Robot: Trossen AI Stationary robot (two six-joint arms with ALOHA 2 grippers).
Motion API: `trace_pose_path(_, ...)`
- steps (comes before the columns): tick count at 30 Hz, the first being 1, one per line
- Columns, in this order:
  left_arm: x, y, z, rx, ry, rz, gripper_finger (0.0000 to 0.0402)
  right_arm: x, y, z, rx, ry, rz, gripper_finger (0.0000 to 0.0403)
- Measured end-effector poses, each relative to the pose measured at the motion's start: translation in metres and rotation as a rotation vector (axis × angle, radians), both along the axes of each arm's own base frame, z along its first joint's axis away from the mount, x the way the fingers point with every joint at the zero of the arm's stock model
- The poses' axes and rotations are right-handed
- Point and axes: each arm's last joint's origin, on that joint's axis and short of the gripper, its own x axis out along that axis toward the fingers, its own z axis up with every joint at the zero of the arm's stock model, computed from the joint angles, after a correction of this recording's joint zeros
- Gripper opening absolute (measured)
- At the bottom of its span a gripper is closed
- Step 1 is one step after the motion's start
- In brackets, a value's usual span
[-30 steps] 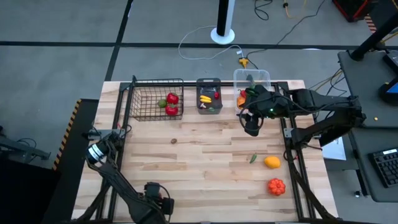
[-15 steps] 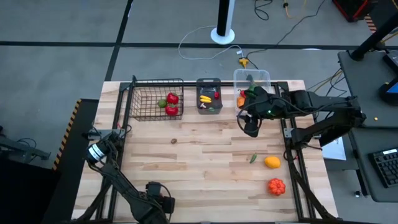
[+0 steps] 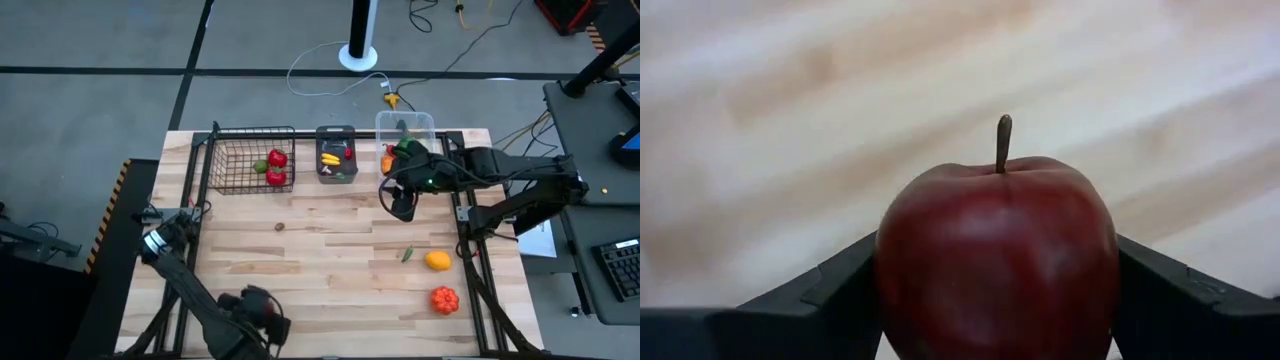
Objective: Sort produce into baskets
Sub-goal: Put the apple into the black basket
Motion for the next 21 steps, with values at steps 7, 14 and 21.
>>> trace_pose_path(7,0.022,0.033,0.062,0.224,-0.151,-0.227,0.028,0.008,0.0,-0.012,-0.014,-0.026,0.022,0.0169)
trace_pose_path(14,0.059,0.092,0.09,0.446,-0.09,-0.433,0.028,0.01,0.0,-0.024,-0.019,-0.004,0.029,0.0169)
trace_pose_path(21,0.075,0.171,0.103,0.618,0.078,-0.476,0.028,0.013,0.001,-0.028,-0.019,-0.028,0.028,0.0169)
